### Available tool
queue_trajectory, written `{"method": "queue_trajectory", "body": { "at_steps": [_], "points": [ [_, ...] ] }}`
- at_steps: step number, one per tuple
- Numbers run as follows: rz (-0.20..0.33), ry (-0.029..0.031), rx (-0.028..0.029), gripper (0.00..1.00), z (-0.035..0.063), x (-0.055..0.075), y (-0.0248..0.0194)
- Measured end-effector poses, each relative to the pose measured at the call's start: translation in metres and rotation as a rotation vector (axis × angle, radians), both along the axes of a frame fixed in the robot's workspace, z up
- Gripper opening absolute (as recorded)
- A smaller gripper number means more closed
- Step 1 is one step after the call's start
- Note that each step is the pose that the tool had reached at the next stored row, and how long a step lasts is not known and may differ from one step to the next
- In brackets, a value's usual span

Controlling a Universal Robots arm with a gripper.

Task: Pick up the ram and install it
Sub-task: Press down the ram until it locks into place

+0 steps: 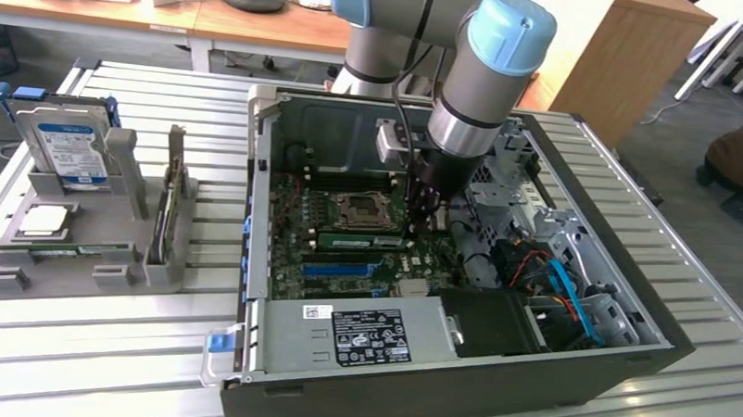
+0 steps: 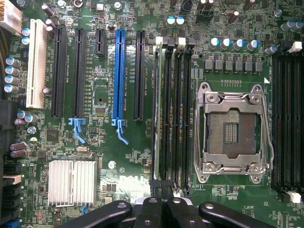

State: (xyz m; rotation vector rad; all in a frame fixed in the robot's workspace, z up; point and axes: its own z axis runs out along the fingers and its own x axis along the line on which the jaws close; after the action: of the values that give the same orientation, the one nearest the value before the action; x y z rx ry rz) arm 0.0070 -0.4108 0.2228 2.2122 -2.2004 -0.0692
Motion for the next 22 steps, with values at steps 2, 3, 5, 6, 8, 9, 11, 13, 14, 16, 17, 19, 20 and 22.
{"method": "queue_trajectory", "body": {
  "at_steps": [2, 3, 5, 6, 8, 9, 11, 13, 14, 16, 17, 19, 20, 22],
  "points": [
    [0.0, -0.0001, 0.0007, 0.11, 0.0014, 0.0, 0.0001],
    [0.0, 0.0, 0.0001, 0.11, 0.0026, 0.0, 0.0],
    [0.0, 0.0, 0.0, 0.11, 0.0049, 0.0, 0.0],
    [0.0, 0.0, -0.0001, 0.11, 0.006, 0.0, 0.0],
    [0.0, 0.0, -0.0002, 0.11, 0.0082, 0.0, 0.0],
    [0.0, 0.0, -0.0002, 0.11, 0.0093, 0.0, 0.0],
    [0.0, 0.0, -0.0002, 0.11, 0.0116, 0.0, 0.0],
    [0.0, 0.0, -0.0001, 0.11, 0.0137, 0.0, 0.0],
    [0.0, 0.0, -0.0002, 0.11, 0.0147, 0.0, 0.0],
    [0.0, 0.0, -0.0001, 0.11, 0.016, 0.0, 0.0],
    [0.0, 0.0, 0.0, 0.11, 0.0159, 0.0, 0.0],
    [0.0, 0.0, 0.0, 0.11, 0.0159, 0.0, 0.0],
    [0.0, 0.0, 0.0, 0.11, 0.0159, 0.0, 0.0],
    [0.0, 0.0, -0.0003, 0.11, 0.0161, -0.001, 0.0001]
  ]
}}
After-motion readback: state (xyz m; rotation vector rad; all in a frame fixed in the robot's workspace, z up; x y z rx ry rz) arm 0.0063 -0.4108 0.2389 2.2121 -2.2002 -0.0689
